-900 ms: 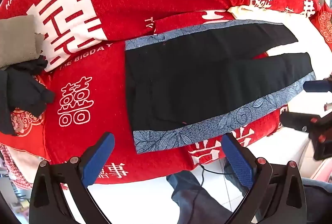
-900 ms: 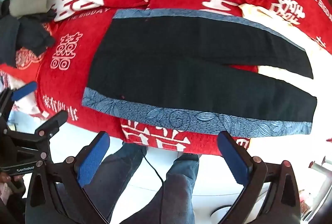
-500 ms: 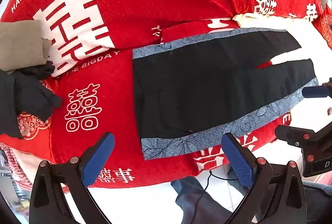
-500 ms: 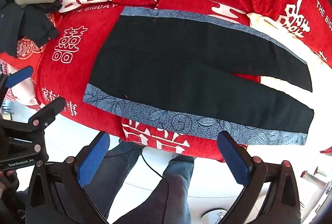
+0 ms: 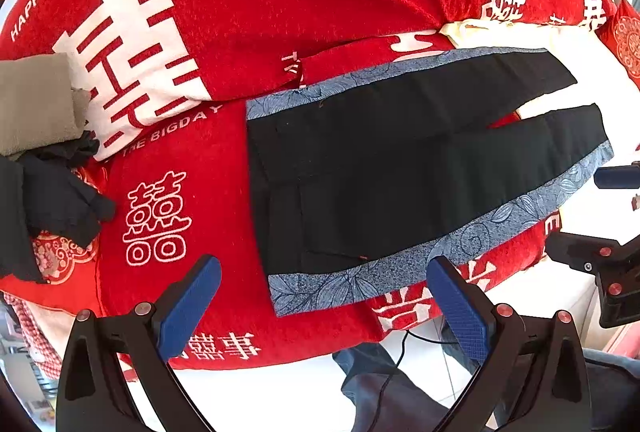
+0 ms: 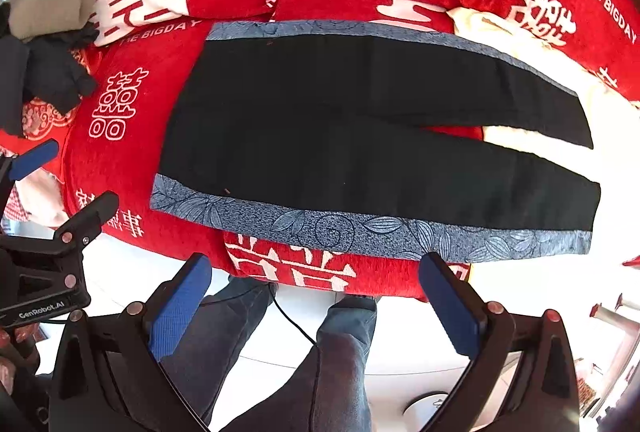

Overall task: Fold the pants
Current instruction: 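Move both tools toward the waistband of the black pants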

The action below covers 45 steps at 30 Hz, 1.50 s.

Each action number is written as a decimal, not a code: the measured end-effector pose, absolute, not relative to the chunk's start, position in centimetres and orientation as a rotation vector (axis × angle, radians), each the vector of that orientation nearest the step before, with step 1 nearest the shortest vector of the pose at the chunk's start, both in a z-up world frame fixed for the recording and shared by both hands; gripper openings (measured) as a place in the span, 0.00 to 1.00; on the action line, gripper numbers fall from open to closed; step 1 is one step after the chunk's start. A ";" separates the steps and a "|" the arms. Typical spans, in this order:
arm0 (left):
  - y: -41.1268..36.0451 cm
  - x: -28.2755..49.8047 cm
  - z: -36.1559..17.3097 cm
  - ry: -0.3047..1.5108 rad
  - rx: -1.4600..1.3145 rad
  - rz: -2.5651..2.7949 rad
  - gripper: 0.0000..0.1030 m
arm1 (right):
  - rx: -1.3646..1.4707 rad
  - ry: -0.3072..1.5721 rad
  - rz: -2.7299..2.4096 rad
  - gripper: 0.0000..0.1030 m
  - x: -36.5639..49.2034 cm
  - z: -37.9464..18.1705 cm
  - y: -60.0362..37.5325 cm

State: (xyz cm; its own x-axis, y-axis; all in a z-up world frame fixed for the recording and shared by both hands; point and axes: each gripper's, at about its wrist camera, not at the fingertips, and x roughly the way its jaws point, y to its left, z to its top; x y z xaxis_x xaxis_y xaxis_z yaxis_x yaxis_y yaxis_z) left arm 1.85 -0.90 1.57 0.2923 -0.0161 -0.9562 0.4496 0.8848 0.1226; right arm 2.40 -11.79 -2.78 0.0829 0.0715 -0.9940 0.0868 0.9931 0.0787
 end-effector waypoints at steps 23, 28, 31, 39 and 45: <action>-1.4 1.9 1.9 1.225 0.438 -0.324 1.00 | 0.195 1.431 -0.073 1.00 1.3 -1.6 -13.7; -0.6 1.8 1.9 1.229 0.418 -0.306 1.00 | 0.208 1.438 -0.067 1.00 1.4 -1.7 -13.7; -0.3 1.8 1.7 1.241 0.405 -0.297 1.00 | 0.206 1.448 -0.066 1.00 1.5 -2.0 -13.6; -0.3 2.2 2.0 1.226 0.415 -0.261 1.00 | 0.207 1.433 -0.052 1.00 1.8 -1.9 -13.7; -1.1 2.2 2.3 1.219 0.438 -0.223 1.00 | 0.252 1.424 -0.027 1.00 2.1 -2.3 -15.2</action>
